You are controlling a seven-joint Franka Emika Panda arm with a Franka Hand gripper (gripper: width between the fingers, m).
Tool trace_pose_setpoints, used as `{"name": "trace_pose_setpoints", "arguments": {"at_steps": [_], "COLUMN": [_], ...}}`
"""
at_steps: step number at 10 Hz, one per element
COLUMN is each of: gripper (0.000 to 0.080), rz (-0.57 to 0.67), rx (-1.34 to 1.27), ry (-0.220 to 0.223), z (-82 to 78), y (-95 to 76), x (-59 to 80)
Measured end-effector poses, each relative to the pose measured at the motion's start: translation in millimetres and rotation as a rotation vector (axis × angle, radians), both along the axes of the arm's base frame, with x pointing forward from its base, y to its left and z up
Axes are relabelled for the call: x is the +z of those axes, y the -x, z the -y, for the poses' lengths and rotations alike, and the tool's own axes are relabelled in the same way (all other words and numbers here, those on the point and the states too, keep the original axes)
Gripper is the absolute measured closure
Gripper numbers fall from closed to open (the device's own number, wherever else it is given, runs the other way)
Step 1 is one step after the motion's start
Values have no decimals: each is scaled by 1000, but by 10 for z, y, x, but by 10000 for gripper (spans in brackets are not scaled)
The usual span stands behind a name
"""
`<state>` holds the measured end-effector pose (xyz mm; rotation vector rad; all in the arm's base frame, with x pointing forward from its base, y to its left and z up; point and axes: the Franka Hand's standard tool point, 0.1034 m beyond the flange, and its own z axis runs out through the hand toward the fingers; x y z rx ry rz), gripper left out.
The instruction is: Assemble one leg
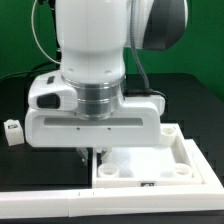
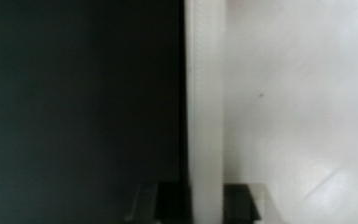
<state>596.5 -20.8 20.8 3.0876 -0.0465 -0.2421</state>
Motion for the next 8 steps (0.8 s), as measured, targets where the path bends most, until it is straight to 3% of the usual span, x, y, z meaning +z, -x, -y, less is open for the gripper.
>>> {"name": "trace_pose_setpoints", "arguments": {"at_steps": [7,8], "gripper": [744,518], "rz": [9,-1], "rx": [-24,-36], "ry": [8,-1], "z": [10,31], "y": [-36,0], "x": [-26,-16]}}
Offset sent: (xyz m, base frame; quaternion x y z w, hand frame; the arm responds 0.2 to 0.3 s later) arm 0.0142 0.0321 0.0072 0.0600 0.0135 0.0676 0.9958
